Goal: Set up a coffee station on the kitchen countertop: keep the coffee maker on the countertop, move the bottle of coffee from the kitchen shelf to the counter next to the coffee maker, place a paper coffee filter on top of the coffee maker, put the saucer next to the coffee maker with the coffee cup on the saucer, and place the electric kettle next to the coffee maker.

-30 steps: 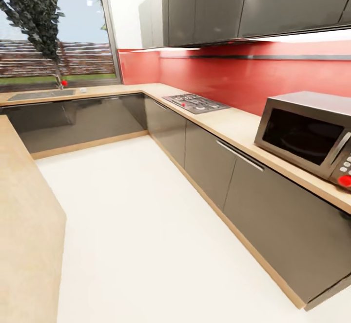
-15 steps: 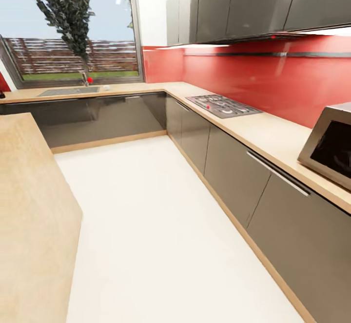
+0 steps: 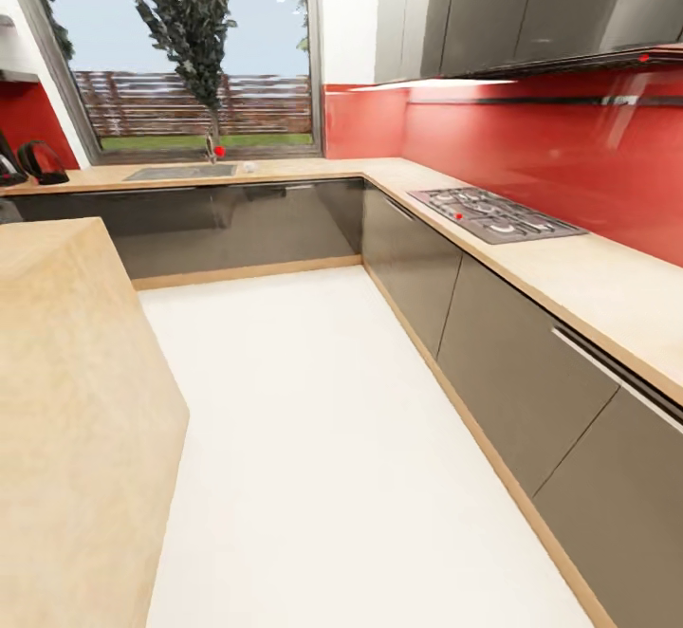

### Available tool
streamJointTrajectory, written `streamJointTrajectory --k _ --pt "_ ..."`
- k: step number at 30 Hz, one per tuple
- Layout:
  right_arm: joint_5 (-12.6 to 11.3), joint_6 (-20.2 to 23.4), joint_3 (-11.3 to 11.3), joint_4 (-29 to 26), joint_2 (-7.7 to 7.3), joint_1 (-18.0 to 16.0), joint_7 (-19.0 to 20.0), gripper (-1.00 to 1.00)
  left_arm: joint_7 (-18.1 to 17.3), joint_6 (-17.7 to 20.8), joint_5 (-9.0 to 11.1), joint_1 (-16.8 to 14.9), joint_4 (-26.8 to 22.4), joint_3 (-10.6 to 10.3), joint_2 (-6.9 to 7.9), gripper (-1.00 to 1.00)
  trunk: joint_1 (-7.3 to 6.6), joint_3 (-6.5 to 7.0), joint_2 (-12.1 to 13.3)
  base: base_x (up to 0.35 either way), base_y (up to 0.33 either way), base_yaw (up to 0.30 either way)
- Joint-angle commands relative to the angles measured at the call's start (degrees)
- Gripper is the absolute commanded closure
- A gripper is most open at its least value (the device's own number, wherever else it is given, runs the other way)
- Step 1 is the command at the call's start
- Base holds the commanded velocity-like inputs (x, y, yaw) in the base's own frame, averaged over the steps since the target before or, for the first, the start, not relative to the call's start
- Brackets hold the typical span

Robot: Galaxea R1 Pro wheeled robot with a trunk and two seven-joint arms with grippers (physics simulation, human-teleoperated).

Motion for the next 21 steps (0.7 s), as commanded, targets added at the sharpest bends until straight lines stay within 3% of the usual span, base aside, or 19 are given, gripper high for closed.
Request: streamJointTrajectory --k 1,21 --pt "0.3 -0.2 0.0 0.0 -0.02 0.0 0.0 -1.0 0.0 -0.2 0.0 0.0 0.0 0.1 -0.01 -1.0 0.03 -0.07 0.0 0.338 0.0 0.138" --pt "0.1 -0.3 -0.3 -0.3 -0.28 0.0 0.2 -1.0 0.0 -0.2 0.0 0.0 0.1 0.1 -0.01 -1.0 0.03 -0.13 0.0 0.338 -0.036 0.015"
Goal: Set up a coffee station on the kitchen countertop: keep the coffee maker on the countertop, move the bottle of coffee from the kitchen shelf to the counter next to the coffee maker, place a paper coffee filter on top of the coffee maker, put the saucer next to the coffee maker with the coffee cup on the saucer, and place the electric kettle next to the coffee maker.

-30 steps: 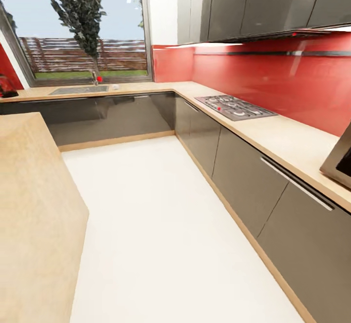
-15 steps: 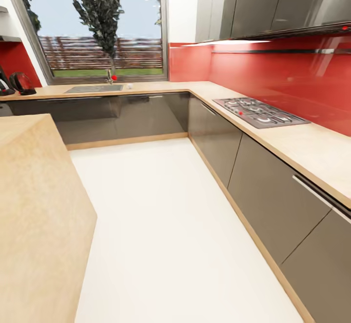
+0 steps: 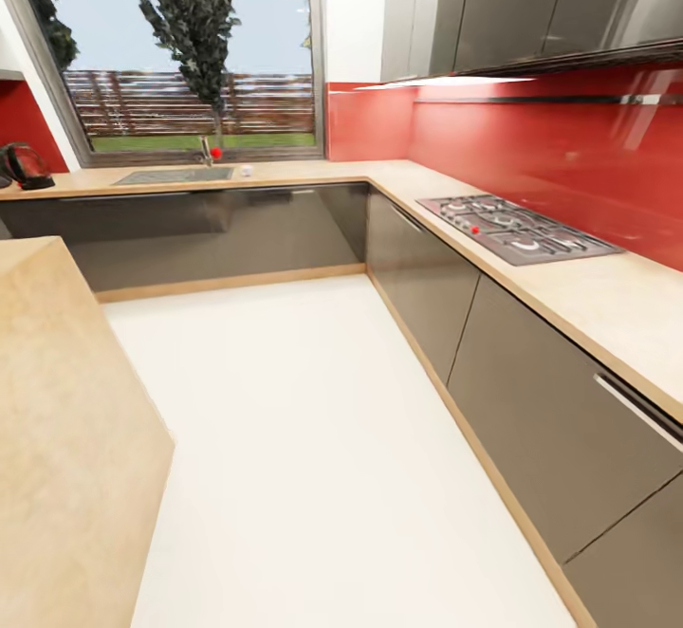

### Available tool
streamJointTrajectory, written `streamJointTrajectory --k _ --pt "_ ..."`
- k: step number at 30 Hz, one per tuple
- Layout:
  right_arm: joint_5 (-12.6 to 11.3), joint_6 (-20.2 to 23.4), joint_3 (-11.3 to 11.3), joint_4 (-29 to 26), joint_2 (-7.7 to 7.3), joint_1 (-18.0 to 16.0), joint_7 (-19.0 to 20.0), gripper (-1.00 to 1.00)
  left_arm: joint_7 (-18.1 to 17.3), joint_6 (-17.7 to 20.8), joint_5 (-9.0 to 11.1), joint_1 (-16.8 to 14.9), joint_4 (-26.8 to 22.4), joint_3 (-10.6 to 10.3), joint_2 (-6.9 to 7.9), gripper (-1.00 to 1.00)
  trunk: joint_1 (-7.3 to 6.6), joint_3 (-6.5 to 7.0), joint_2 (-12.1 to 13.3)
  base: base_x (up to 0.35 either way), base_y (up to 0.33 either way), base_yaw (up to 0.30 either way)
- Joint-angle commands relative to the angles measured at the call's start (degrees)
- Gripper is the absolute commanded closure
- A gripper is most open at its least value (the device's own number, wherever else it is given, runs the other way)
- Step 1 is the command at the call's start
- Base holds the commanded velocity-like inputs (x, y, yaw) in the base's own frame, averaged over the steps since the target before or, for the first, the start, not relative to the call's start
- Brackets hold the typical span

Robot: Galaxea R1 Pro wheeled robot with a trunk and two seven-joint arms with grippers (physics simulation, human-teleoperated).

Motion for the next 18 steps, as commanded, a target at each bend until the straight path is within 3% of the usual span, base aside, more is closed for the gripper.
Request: streamJointTrajectory --k 1,18 --pt "0.3 -0.1 0.0 0.0 -0.01 0.0 0.0 -1.0 0.0 -0.2 0.0 0.0 0.0 0.1 -0.01 -1.0 0.03 -0.04 0.0 0.338 -0.071 0.0" --pt "0.4 -0.2 0.0 0.3 -0.52 0.0 -0.2 -1.0 0.0 -0.2 0.1 0.0 0.0 0.1 0.25 -1.0 0.03 -0.04 0.0 0.338 -0.071 0.0"
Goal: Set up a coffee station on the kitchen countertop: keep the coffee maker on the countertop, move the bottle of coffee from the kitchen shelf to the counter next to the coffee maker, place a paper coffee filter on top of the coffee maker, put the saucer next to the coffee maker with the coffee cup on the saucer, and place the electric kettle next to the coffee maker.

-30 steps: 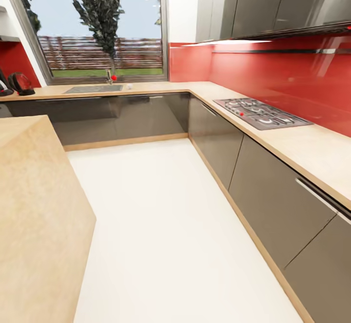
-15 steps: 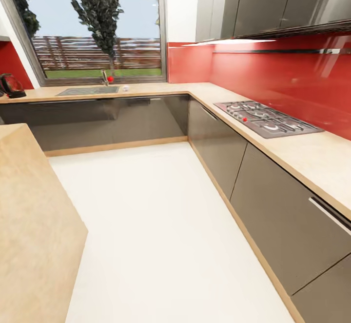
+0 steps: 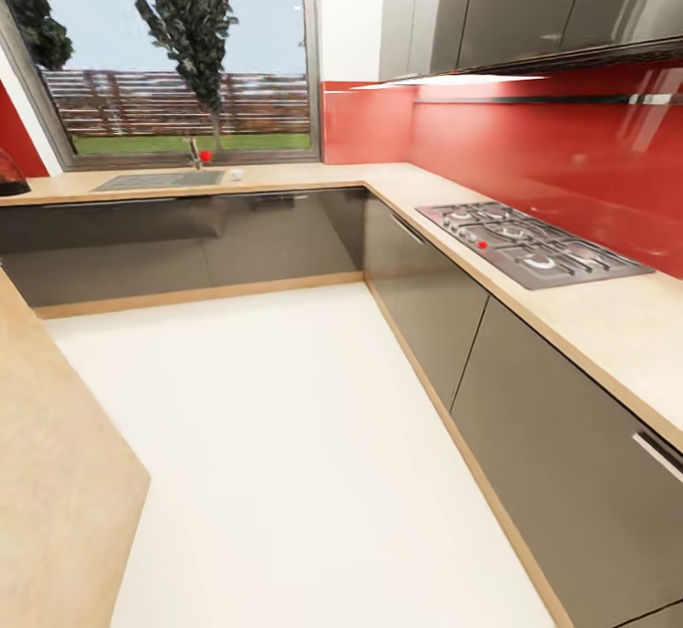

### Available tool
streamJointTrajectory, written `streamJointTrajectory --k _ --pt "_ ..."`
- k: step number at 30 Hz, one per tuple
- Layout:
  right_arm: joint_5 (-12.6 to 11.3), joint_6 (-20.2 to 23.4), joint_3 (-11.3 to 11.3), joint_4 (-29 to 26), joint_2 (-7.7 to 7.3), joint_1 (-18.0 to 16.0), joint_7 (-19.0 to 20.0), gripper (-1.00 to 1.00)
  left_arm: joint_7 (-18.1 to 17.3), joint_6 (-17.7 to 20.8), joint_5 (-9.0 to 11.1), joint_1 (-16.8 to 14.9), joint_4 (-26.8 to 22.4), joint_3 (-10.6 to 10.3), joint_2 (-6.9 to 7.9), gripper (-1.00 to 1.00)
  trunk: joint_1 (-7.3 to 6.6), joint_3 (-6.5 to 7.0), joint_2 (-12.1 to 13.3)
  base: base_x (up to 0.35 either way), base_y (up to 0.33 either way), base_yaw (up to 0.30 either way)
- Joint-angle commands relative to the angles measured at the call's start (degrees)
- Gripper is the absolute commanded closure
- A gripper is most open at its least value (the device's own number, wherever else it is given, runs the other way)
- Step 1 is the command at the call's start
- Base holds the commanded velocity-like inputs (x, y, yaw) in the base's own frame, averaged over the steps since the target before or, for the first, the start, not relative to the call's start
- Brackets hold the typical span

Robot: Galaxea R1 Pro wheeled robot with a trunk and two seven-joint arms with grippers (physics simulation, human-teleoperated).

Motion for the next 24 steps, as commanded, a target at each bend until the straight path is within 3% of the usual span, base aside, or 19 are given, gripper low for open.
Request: streamJointTrajectory --k 1,24 --pt "0.3 -0.1 0.0 0.0 -0.01 0.0 0.0 -1.0 0.0 -0.2 0.0 0.0 0.0 0.1 -0.01 -1.0 0.03 -0.04 0.0 0.338 -0.047 0.0" --pt "0.3 -0.1 0.0 0.0 -0.02 0.0 0.0 -1.0 0.0 -0.2 0.0 0.0 0.0 0.1 0.0 -1.0 0.03 -0.04 0.0 0.338 -0.004 0.005"
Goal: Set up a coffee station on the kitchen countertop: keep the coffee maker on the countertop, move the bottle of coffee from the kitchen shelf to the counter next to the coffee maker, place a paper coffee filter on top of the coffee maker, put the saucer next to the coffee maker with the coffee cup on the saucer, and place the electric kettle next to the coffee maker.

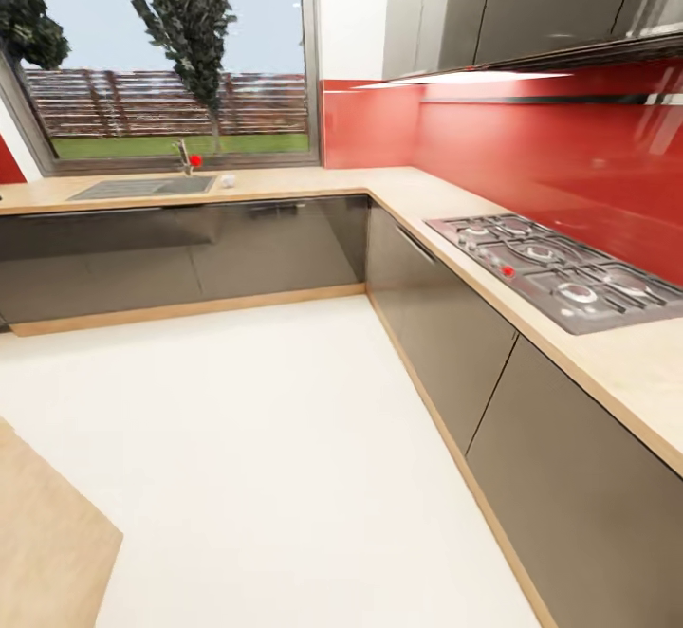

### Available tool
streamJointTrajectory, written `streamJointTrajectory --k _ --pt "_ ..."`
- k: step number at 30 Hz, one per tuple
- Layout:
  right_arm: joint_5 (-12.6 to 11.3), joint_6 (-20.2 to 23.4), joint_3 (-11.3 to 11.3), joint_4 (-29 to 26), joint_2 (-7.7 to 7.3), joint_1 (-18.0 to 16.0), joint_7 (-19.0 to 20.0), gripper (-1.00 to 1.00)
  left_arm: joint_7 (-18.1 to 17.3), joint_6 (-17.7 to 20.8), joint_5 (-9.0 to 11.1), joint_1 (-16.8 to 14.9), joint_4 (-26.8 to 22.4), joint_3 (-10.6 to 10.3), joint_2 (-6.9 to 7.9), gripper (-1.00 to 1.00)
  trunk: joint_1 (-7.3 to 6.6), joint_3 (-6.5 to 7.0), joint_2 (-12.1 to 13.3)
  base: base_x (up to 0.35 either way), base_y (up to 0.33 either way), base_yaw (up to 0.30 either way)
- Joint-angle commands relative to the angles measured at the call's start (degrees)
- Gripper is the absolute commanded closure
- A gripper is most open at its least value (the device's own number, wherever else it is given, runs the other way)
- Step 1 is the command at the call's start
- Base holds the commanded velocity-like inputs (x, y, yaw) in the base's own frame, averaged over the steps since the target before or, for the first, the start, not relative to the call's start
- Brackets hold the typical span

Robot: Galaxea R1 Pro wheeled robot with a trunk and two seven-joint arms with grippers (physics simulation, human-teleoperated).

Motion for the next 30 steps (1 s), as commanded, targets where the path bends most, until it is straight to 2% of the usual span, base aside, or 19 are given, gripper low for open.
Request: streamJointTrajectory --k 1,14,30 --pt "0.3 -0.1 0.0 0.0 -0.01 0.0 0.0 -1.0 0.0 -0.2 0.0 0.0 0.1 0.1 -0.01 -1.0 0.03 -0.05 0.0 0.338 0.0 0.081" --pt "0.3 -0.1 0.0 0.0 -0.01 0.0 -0.1 -1.0 0.0 -0.2 0.0 0.0 0.0 0.1 -0.01 -1.0 0.03 -0.05 0.0 0.338 0.0 0.216" --pt "0.3 -0.1 0.0 0.1 -0.01 0.0 0.0 -1.0 0.0 -0.2 0.0 0.0 0.1 0.1 -0.01 -1.0 0.03 -0.05 0.0 0.338 0.0 0.024"
